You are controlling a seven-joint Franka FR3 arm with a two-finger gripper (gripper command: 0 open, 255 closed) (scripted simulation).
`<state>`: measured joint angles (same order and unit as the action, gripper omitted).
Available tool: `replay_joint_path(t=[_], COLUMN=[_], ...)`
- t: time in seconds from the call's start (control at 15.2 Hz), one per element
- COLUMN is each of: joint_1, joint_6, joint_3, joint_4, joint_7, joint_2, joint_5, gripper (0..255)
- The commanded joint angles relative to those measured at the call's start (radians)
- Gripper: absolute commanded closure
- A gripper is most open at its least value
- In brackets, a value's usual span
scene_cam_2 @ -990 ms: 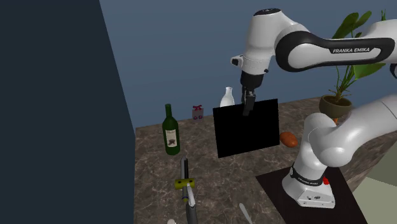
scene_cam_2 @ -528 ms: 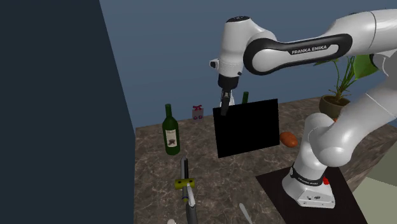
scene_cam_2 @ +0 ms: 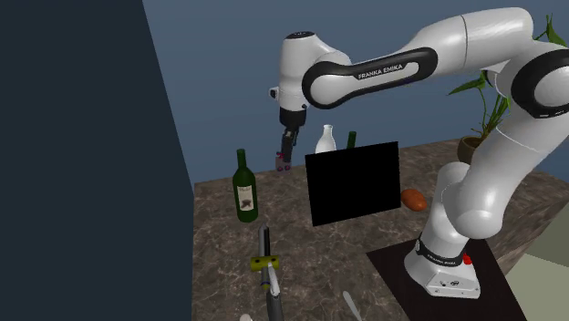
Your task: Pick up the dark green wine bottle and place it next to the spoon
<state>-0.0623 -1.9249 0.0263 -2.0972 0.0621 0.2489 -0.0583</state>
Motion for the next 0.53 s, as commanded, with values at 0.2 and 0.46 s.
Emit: replay_joint_path(t=[0.2,0.46], joint_1=[-0.011,-0.019], joint_6=[-0.035,-0.037], joint_3=[-0.01,-0.019], joint_4=[0.173,0.336], joint_7=[-0.008,-0.011], joint_2=[-0.197,-0.352], joint_5=[0.005,0.012], gripper=[0,0])
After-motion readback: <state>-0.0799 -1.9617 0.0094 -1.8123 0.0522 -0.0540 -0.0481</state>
